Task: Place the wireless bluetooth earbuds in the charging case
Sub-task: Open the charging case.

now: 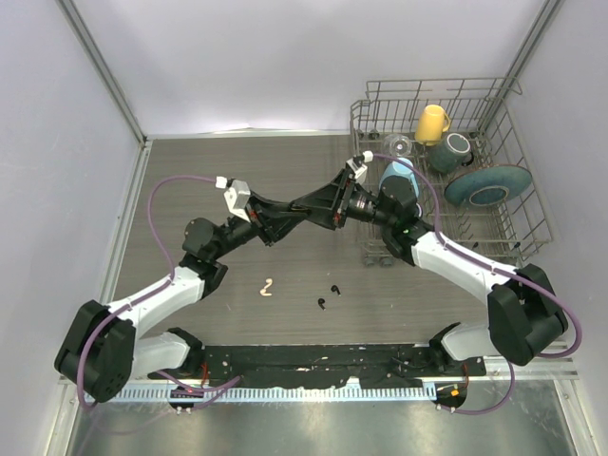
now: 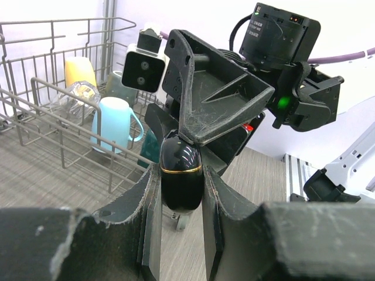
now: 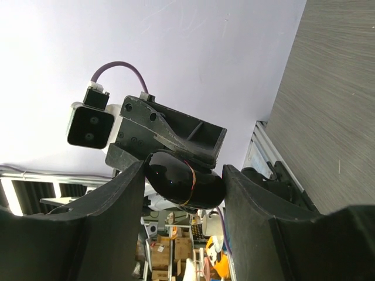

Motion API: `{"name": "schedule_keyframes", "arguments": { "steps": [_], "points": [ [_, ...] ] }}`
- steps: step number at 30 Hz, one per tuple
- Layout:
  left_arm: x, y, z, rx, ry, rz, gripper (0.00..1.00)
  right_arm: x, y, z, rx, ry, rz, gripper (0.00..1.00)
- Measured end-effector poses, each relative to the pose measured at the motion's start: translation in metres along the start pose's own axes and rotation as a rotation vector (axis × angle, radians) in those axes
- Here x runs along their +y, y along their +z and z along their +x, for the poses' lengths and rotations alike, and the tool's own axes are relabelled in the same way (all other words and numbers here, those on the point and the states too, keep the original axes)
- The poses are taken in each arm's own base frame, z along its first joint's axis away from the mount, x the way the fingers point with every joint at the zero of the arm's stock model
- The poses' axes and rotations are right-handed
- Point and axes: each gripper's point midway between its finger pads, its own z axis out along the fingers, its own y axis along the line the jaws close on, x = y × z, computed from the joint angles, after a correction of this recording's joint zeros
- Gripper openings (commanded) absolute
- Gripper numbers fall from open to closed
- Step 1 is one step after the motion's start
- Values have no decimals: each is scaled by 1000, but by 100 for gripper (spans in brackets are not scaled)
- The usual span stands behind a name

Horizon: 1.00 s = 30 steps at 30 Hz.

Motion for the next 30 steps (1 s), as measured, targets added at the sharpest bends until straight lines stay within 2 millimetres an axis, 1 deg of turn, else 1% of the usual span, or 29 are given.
{"name": "schedule_keyframes", "arguments": {
  "steps": [5,6,8,9,12,13,14,15,16,17,18,21,22,24,25,30],
  "points": [
    [4,0,3,4,-13,-13,9,-3,2,-3,-7,-22,34,2],
    [5,0,3,6,-15,-15,5,-4,2,-4,-8,-27,40,2],
    [6,0,4,9,-19,-18,3,-5,2,-4,-8,-41,56,2],
    [6,0,5,11,-20,-19,0,-6,2,-5,-7,-50,62,2],
    [6,0,6,15,-23,-21,0,-7,2,-5,-5,-70,81,2],
    [6,0,7,17,-24,-20,0,-7,2,-5,-6,-74,85,7],
    [6,0,7,19,-25,-19,0,-8,1,-5,-6,-78,89,16],
    [6,0,8,20,-26,-18,0,-8,1,-5,-5,-80,92,27],
    [6,0,8,22,-26,-18,0,-8,1,-4,-5,-83,94,41],
    [6,0,9,24,-28,-18,0,-9,1,-4,-4,-87,96,46],
    [6,0,9,25,-28,-18,0,-10,1,-4,-3,-90,101,53],
    [7,-1,11,31,-30,-22,0,-10,0,-6,7,-125,127,61],
    [7,0,10,31,-26,-21,0,-9,0,-6,13,-140,135,65],
    [6,0,10,28,-18,-16,0,-8,-2,-8,20,-168,147,67],
    [4,0,9,26,-13,-9,0,-7,-2,-9,25,-181,153,69],
    [-1,1,5,15,12,7,0,-3,-7,-11,43,-253,173,71]
  ]
}}
